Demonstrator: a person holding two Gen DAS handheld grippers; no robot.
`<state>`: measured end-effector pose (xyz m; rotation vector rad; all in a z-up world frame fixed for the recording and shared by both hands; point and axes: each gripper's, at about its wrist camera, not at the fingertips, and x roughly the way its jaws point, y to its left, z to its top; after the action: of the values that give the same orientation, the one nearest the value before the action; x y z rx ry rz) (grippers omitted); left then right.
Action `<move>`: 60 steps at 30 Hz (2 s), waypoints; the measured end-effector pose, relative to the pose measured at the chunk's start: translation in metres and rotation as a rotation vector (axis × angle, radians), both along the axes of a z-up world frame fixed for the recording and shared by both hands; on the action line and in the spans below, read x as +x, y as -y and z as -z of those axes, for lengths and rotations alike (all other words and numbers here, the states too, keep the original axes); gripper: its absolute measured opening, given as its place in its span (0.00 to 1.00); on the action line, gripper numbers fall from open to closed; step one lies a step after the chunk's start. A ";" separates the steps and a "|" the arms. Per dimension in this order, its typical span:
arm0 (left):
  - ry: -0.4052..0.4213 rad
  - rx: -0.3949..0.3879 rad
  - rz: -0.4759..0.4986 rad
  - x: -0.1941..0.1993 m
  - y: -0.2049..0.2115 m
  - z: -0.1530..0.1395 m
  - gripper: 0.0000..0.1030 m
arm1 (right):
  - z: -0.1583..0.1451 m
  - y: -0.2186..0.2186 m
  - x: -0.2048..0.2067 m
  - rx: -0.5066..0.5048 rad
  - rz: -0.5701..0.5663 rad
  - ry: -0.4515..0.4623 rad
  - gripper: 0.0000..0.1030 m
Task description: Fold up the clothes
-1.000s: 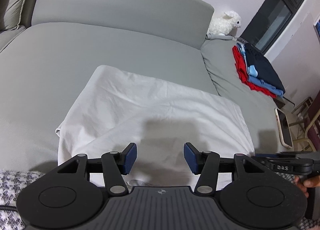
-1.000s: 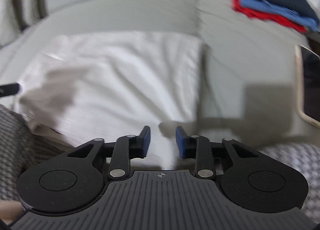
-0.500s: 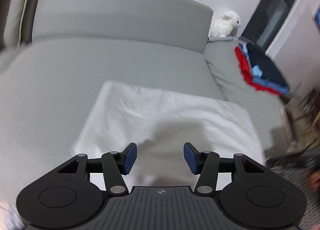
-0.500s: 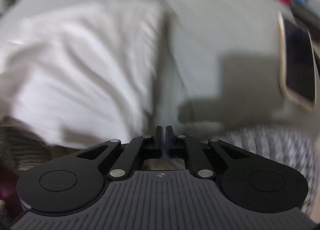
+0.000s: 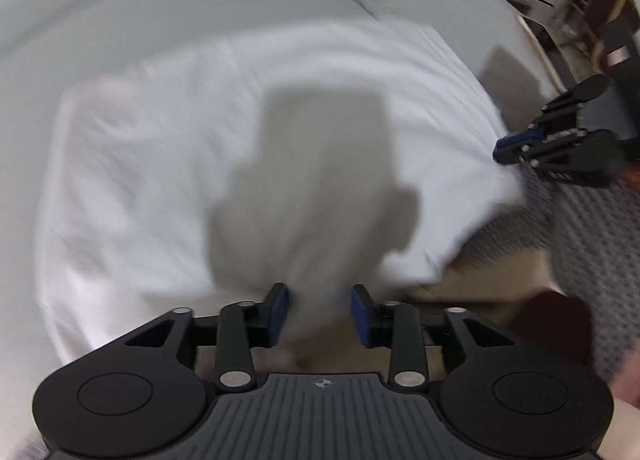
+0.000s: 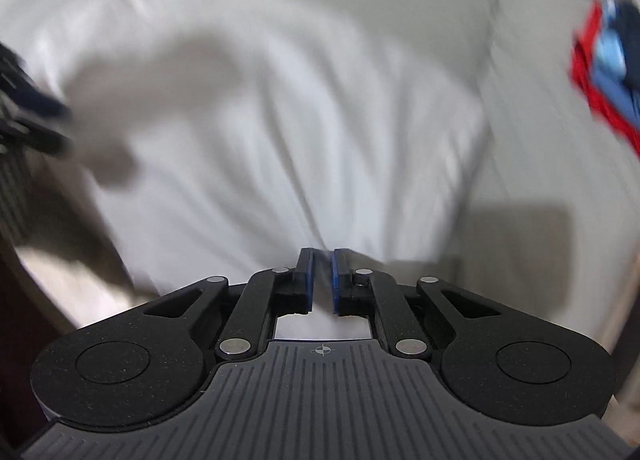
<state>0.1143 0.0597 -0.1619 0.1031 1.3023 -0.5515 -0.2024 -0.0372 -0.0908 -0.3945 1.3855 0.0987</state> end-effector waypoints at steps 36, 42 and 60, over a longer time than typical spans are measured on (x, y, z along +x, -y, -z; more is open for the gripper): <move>0.370 -0.026 -0.329 0.021 -0.030 -0.053 0.43 | -0.051 0.052 -0.029 0.190 0.082 0.238 0.30; 0.424 0.036 -0.470 0.089 -0.080 -0.043 0.44 | -0.064 0.095 0.023 0.307 0.312 0.496 0.37; 0.349 0.001 -0.287 0.120 -0.094 0.021 0.15 | 0.042 0.111 0.118 0.494 0.415 0.387 0.09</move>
<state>0.2347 0.1537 -0.1827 0.0113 0.9556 -0.2717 -0.0847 -0.1483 -0.1324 0.2778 0.9899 0.0183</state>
